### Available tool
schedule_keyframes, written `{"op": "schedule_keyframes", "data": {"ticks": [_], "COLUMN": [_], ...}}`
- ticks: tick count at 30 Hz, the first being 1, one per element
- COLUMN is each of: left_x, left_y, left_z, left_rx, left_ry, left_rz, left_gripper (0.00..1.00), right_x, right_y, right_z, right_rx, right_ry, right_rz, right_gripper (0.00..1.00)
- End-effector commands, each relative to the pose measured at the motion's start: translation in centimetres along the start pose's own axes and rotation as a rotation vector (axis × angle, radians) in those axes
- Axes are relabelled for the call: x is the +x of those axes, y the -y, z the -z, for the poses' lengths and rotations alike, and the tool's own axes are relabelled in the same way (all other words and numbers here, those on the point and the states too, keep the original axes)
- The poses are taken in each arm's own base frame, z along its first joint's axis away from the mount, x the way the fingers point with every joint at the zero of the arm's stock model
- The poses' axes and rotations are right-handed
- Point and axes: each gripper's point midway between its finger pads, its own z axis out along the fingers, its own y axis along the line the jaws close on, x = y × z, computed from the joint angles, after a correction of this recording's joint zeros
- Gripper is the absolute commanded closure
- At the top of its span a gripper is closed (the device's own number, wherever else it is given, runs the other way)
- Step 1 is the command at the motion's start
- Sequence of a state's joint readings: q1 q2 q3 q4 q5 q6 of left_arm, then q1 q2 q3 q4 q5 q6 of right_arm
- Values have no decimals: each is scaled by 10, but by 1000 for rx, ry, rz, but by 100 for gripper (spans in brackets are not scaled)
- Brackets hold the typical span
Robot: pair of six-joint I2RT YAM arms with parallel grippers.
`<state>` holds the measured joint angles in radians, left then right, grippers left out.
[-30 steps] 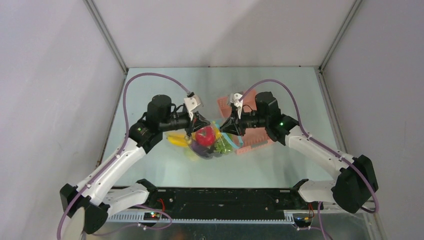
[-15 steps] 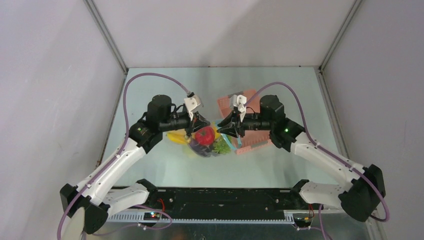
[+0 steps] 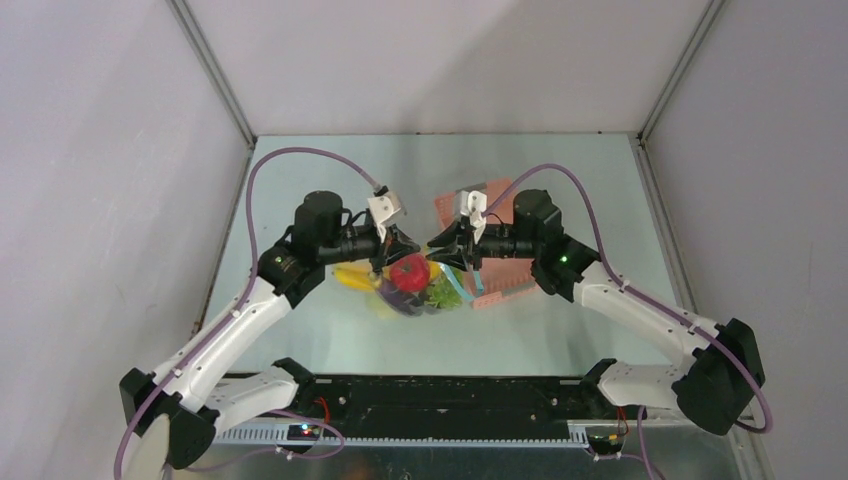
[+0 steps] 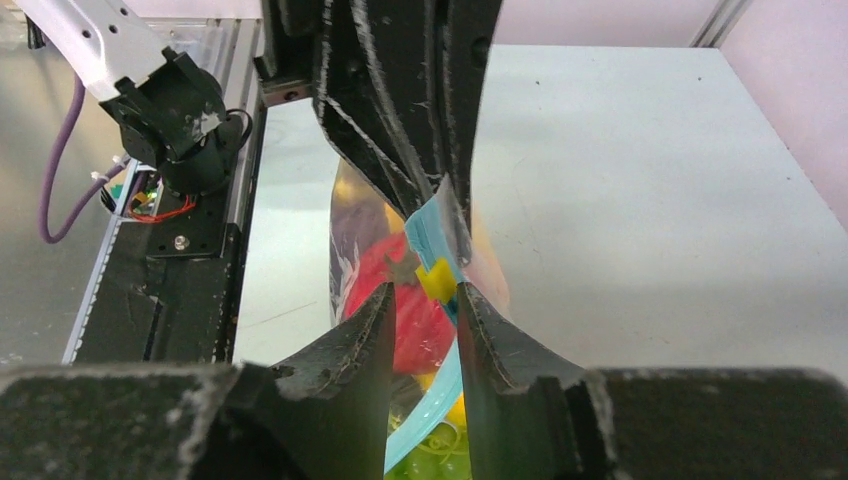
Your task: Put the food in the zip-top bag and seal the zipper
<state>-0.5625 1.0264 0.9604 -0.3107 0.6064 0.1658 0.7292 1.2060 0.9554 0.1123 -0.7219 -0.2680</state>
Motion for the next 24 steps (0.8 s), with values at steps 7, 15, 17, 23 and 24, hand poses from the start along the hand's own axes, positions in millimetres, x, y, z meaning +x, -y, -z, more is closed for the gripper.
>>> {"op": "schedule_keyframes", "data": {"ticks": [7,15,17,23,24], "left_x": [-30,-31,-32,-30,-34], "left_y": [13,13,13,16,15], "left_z": [11,8,8,8,9], "left_rx": [35,46,47,71,59], "left_ry": [146,134,132,108,130], "left_rz": [-109,-126,-125,-119,-126], "left_gripper": [100,100,100,100,100], "right_x": [-18,-21,-21,-19,-17], "right_y": [14,2,0,-1,0], "right_z": [-10,-14,-15,-16,-15], "right_rx": [16,-63,-76,-79,-75], "right_ry": [41,55,56,43,35], "right_rz": [78,76,76,67,64], "right_gripper": [87,80,79,95,97]}}
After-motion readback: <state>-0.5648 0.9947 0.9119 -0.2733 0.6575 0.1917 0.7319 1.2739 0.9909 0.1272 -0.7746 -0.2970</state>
